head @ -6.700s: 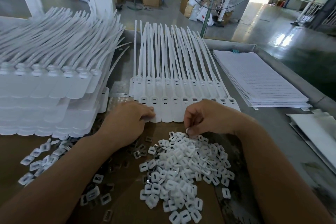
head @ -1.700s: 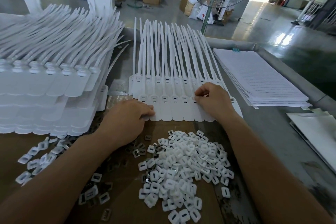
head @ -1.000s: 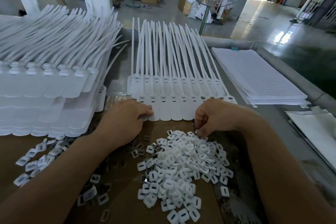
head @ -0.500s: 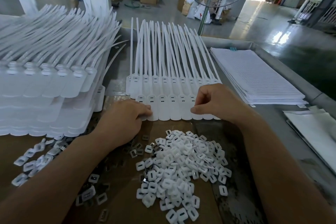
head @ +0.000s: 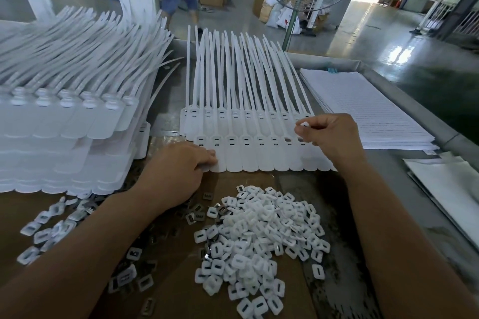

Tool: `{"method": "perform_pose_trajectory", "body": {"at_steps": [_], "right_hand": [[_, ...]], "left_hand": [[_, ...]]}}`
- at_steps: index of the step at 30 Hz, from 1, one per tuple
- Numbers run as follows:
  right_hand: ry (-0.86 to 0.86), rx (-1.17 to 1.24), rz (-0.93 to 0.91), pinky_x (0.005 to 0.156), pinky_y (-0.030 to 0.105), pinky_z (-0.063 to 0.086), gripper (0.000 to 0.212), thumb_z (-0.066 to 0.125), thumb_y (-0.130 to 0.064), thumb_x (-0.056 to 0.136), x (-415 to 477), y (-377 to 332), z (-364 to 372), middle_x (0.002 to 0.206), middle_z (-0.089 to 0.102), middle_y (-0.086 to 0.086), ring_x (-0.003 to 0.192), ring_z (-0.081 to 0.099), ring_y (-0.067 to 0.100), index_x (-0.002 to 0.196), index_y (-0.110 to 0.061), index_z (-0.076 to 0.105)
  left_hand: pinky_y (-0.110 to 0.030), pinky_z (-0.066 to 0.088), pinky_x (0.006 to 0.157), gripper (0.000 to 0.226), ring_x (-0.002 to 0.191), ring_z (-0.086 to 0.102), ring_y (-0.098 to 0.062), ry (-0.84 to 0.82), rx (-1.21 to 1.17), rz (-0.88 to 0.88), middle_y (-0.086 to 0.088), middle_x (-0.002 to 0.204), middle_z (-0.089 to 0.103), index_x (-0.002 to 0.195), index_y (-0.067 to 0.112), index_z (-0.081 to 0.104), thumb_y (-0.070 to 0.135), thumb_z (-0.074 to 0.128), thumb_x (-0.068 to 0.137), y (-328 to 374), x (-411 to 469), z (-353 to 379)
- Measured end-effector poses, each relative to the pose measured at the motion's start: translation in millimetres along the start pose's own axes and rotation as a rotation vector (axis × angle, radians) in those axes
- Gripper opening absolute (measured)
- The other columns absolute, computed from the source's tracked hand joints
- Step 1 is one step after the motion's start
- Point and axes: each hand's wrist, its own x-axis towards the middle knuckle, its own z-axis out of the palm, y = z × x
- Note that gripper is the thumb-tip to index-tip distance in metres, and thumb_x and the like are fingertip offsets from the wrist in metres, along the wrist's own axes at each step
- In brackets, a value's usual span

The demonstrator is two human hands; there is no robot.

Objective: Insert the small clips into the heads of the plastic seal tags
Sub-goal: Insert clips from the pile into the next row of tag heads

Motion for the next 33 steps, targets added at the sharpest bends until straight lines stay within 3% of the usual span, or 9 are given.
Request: {"method": "perform_pose_trajectory", "body": {"at_steps": [7,11,15,19,21,23,25,28,33], "right_hand": [[-0.001,-0.173,-0.024,0.076,0.022,0.041,0.025,0.057,-0.015,0.090,0.8,7.6,2.6,0.096,0.062,-0.006,0.068,0.052,-0.002,0.113,-0.011,0.066],[-0.017,-0.257,0.013,0.092,0.036,0.045,0.031,0.045,-0.022,0.096,2.6,5.4,4.0,0.110,0.063,0.002,0.087,0.055,0.014,0.121,-0.013,0.060],[-0.034,-0.293,0.003,0.072,0.032,0.038,0.034,0.035,-0.022,0.097,3.7,4.3,5.3,0.067,0.046,-0.002,0.065,0.047,0.017,0.067,-0.021,0.050],[-0.021,-0.307,0.064,0.080,0.038,0.041,0.040,0.033,-0.029,0.098,3.5,3.8,6.1,0.104,0.059,0.018,0.092,0.057,0.032,0.104,0.000,0.059],[-0.030,-0.306,0.049,0.071,0.032,0.038,0.040,0.035,-0.027,0.098,3.6,4.3,5.5,0.097,0.059,0.021,0.088,0.058,0.032,0.106,0.005,0.058],[-0.058,-0.338,0.009,0.064,0.024,0.033,0.035,0.039,-0.021,0.098,2.2,4.8,4.8,0.092,0.062,0.019,0.073,0.056,0.021,0.112,0.004,0.059],[-0.035,-0.366,-0.034,0.074,0.021,0.039,0.030,0.048,-0.018,0.094,1.2,4.5,4.0,0.102,0.065,0.009,0.075,0.053,0.009,0.120,-0.007,0.060],[0.058,-0.253,-0.001,0.080,0.033,0.051,0.016,0.066,-0.018,0.083,1.7,6.0,2.9,0.080,0.060,-0.004,0.070,0.058,0.009,0.098,-0.017,0.061],[0.050,-0.158,-0.013,0.068,0.024,0.049,0.009,0.074,-0.018,0.075,2.8,7.2,6.7,0.070,0.064,-0.009,0.063,0.061,0.002,0.083,-0.018,0.069]], "left_hand": [[-0.017,0.024,0.099,0.037,0.122,0.042,-0.005,-0.004,0.018,0.006,0.012,0.129,0.054,0.120,0.023,0.059,0.008,0.045,0.090,0.4,-1.7,0.2],[-0.017,0.023,0.099,0.037,0.122,0.042,-0.005,-0.008,0.020,0.010,0.012,0.129,0.053,0.120,0.024,0.059,0.008,0.045,0.090,0.1,-1.8,-0.9],[-0.015,0.022,0.097,0.036,0.120,0.044,-0.005,-0.008,0.025,0.029,0.012,0.128,0.055,0.119,0.023,0.060,0.008,0.046,0.090,-0.2,-1.6,-1.2],[-0.015,0.021,0.098,0.038,0.121,0.042,-0.005,-0.008,0.030,0.028,0.013,0.128,0.054,0.120,0.023,0.059,0.006,0.045,0.089,0.2,-2.4,-1.1],[-0.016,0.022,0.099,0.039,0.121,0.042,-0.005,-0.007,0.031,0.027,0.013,0.129,0.054,0.120,0.023,0.059,0.005,0.045,0.088,0.4,-2.4,-1.0],[-0.017,0.023,0.099,0.039,0.121,0.042,-0.005,-0.008,0.027,0.025,0.013,0.129,0.054,0.120,0.023,0.059,0.005,0.045,0.088,0.4,-2.6,-1.4],[-0.018,0.024,0.100,0.038,0.120,0.043,-0.005,-0.005,0.024,0.027,0.013,0.128,0.054,0.119,0.023,0.060,0.006,0.045,0.088,0.0,-2.8,-1.7],[-0.019,0.024,0.101,0.038,0.120,0.043,-0.006,-0.004,0.022,0.027,0.013,0.128,0.054,0.119,0.023,0.060,0.006,0.045,0.089,0.1,-3.1,-1.1],[-0.019,0.024,0.101,0.038,0.121,0.043,-0.005,-0.007,0.020,0.024,0.013,0.128,0.054,0.120,0.023,0.060,0.006,0.045,0.089,-0.3,-2.3,-1.3]]}}
